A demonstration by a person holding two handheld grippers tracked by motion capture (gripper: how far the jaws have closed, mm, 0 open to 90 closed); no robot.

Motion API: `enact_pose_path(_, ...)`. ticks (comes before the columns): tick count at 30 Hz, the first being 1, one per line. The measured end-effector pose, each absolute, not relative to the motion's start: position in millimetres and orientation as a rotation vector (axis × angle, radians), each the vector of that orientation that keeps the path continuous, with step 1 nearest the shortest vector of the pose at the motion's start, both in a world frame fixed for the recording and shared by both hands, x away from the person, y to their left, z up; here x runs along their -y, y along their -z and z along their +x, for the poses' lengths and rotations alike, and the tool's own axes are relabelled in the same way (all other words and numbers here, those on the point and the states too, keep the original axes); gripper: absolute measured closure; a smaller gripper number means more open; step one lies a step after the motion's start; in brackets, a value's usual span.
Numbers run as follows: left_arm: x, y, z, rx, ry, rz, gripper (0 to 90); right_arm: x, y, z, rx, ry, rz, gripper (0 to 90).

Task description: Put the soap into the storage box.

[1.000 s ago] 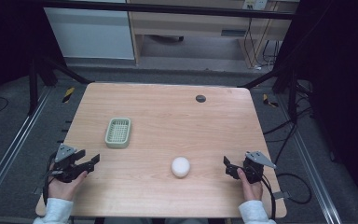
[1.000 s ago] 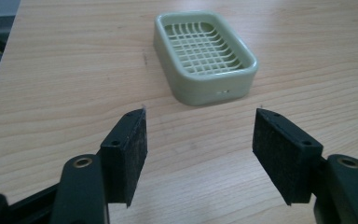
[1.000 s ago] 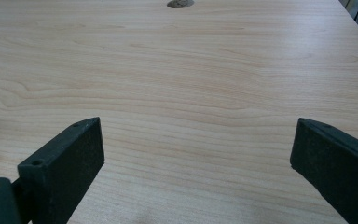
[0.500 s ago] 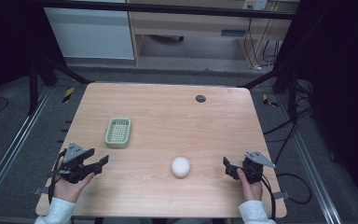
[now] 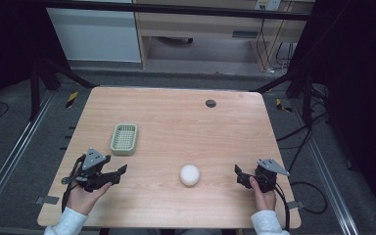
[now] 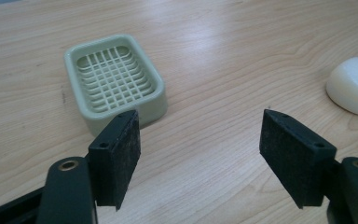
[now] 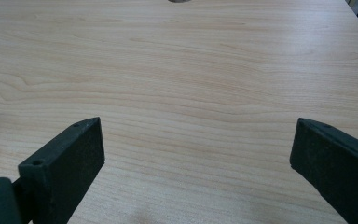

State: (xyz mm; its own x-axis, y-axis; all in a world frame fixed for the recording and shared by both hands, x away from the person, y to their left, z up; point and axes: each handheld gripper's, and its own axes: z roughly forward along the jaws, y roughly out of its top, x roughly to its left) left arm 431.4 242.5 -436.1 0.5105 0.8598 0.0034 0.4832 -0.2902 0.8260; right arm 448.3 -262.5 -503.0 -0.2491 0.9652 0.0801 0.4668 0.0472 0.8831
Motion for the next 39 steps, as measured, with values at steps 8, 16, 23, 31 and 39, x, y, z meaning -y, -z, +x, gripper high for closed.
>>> enact_pose_path(8, -226, 435, 429, -1.066, -0.556, 1.964, 28.0, 262, 503, 449, -1.767, -1.134, 1.446, 3.3)
enact_pose_path(16, -205, 433, 431, -1.004, -0.526, 2.016, 26.7, 262, 504, 448, -1.772, -1.139, 1.449, 3.3)
enact_pose_path(23, -185, 433, 436, -0.968, -0.502, 2.052, 25.7, 262, 504, 448, -1.778, -1.139, 1.451, 3.3)
enact_pose_path(31, -166, 428, 440, -0.937, -0.470, 2.083, 25.0, 262, 505, 448, -1.784, -1.134, 1.447, 3.3)
enact_pose_path(39, -144, 425, 446, -0.901, -0.451, 2.117, 24.4, 262, 505, 448, -1.780, -1.136, 1.448, 3.3)
